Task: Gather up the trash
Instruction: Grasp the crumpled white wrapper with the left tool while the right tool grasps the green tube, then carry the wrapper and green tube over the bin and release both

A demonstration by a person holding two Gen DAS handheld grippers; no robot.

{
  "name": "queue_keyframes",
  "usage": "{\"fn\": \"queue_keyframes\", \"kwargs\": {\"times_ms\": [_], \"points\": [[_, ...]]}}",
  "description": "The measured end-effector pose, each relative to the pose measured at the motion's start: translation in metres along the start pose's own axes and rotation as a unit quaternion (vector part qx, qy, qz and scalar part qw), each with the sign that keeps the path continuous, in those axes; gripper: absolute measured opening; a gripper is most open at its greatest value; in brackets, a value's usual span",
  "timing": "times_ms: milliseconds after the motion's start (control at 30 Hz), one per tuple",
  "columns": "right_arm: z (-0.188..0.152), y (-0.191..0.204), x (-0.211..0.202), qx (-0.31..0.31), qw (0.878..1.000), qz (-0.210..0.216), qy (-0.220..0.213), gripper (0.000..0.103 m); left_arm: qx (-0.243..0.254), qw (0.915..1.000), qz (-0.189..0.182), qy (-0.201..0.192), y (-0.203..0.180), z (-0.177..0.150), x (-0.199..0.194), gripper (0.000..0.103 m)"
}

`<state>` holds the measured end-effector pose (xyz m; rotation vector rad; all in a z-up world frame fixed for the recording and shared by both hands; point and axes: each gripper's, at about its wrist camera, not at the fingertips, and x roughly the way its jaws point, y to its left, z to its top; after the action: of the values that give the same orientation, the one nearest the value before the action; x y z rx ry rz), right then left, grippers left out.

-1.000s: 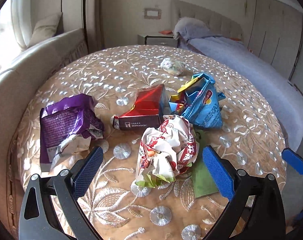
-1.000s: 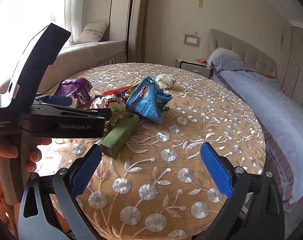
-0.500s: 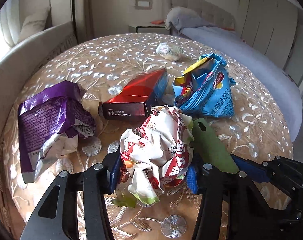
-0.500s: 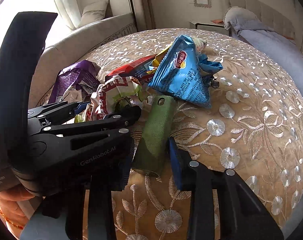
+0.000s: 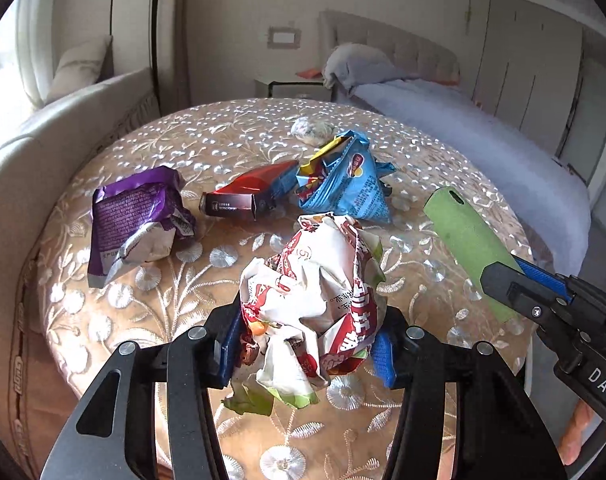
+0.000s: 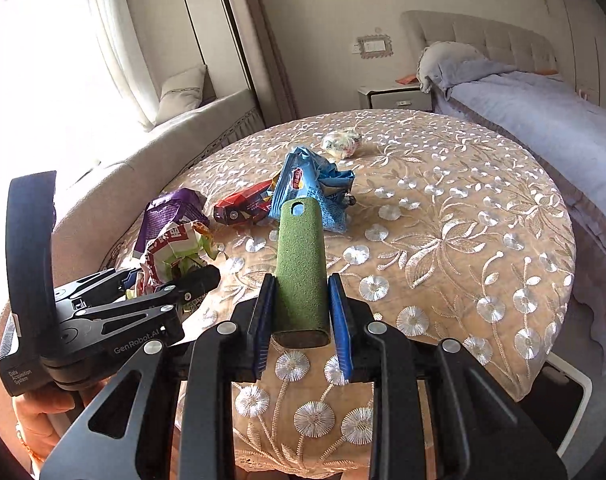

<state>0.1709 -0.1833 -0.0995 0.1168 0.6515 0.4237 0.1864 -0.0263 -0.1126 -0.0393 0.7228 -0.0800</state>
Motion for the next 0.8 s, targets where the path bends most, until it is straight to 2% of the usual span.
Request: {"fn": "queue_keyframes", "kwargs": {"times_ms": [400, 633, 800], "points": [[-0.012, -0.042, -0.074, 0.032, 0.997, -0.019, -0.064, 0.028, 0.082, 0.9960, -0.032, -0.016, -0.081, -0.009, -0.028, 0.051], [-0.026, -0.076, -0.110, 0.055, 0.994, -0.055, -0.082, 0.028, 0.134, 0.9890, -0.063, -0.012, -0.139, -0.016, -0.028, 0.051], [-0.039, -0.102, -0.130, 0.073, 0.990, -0.084, -0.088, 0.028, 0.171, 0.9810, -0.092, 0.002, -0.181, -0.024, -0.022, 0.051]]}}
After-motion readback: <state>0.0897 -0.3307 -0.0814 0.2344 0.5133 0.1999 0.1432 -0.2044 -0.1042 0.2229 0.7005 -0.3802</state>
